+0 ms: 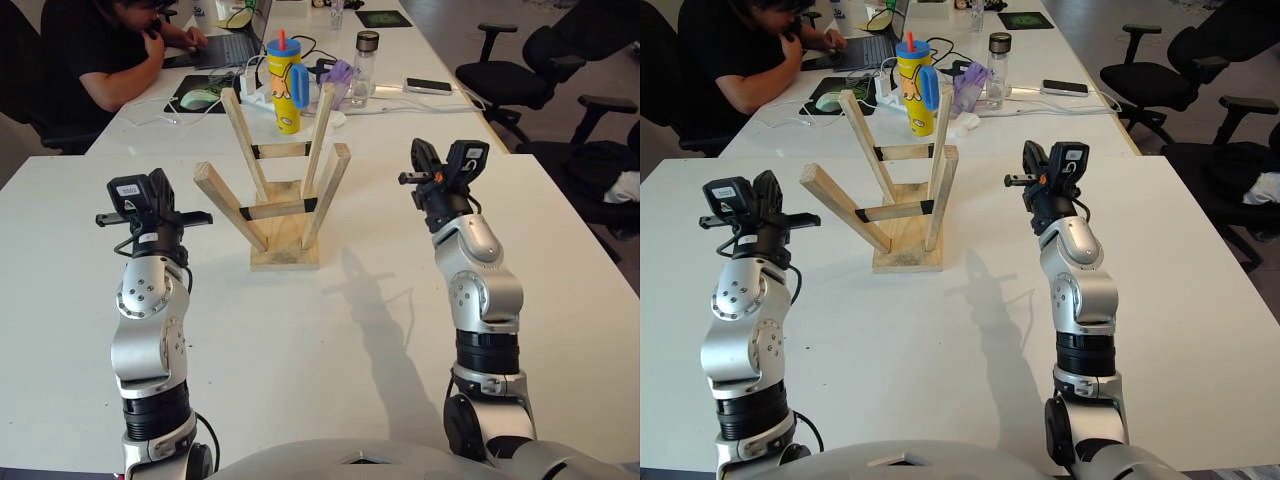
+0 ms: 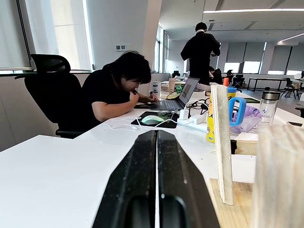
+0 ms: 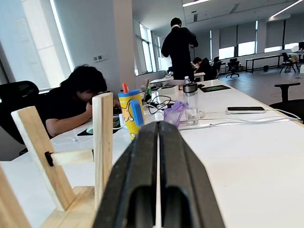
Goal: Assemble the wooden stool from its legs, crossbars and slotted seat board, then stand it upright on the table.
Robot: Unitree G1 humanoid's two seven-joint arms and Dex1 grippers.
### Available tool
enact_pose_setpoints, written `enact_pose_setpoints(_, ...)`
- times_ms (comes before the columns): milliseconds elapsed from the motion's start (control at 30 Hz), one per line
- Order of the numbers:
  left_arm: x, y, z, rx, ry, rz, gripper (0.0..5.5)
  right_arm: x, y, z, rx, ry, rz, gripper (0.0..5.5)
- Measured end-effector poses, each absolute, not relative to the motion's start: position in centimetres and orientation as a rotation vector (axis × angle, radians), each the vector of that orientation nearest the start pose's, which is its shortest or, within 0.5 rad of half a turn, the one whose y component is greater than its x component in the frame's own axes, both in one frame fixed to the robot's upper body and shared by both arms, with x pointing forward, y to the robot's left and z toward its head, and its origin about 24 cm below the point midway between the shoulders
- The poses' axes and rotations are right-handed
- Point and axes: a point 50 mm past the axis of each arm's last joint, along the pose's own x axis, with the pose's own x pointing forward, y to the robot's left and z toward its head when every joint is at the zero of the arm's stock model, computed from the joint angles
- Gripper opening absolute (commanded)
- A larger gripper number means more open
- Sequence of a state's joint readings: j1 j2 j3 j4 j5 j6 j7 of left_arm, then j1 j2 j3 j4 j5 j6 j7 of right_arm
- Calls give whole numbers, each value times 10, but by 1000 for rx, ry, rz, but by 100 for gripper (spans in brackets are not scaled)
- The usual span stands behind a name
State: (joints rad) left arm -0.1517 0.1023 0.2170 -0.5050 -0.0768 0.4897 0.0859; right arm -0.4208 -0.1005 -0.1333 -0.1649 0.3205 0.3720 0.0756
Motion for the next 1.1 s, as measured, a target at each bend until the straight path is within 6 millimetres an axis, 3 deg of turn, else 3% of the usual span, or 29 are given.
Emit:
enact_pose_setpoints(67,256,197,150,23,-156,188,4,313,-144,169,204,-226,213,0)
enact_pose_setpoints(167,264,166,140,55,-70,22,4,314,-88,169,124,-152,469,0)
enact_pose_setpoints(267,268,173,125,111,42,62,4,313,-74,169,50,-109,518,0)
enact_pose_setpoints(333,269,168,116,114,107,40,4,306,-67,135,-27,90,558,0)
enact_pose_setpoints(400,269,165,112,94,130,15,4,298,-70,101,-51,251,573,0)
enact_pose_setpoints(467,268,170,111,79,134,31,4,299,-88,88,-78,317,523,0)
enact_pose_setpoints(600,263,196,119,79,77,181,4,311,-141,92,-115,312,300,0)
enact_pose_setpoints(700,259,207,133,80,-16,274,4,316,-152,99,-50,257,210,0)
enact_pose_setpoints(767,255,212,145,91,-98,317,4,321,-157,116,6,152,152,0)
enact_pose_setpoints(833,261,197,151,100,-134,223,4,327,-141,139,61,15,220,0)
enact_pose_setpoints(900,271,163,146,67,-97,44,4,326,-88,162,47,-77,488,0)
enact_pose_setpoints(933,272,164,140,63,-62,62,4,326,-79,161,19,-63,521,0)
enact_pose_setpoints(1033,274,167,122,70,48,71,4,318,-67,134,-82,93,595,0)
enact_pose_setpoints(1100,275,164,114,62,97,46,4,305,-66,102,-127,248,669,0)
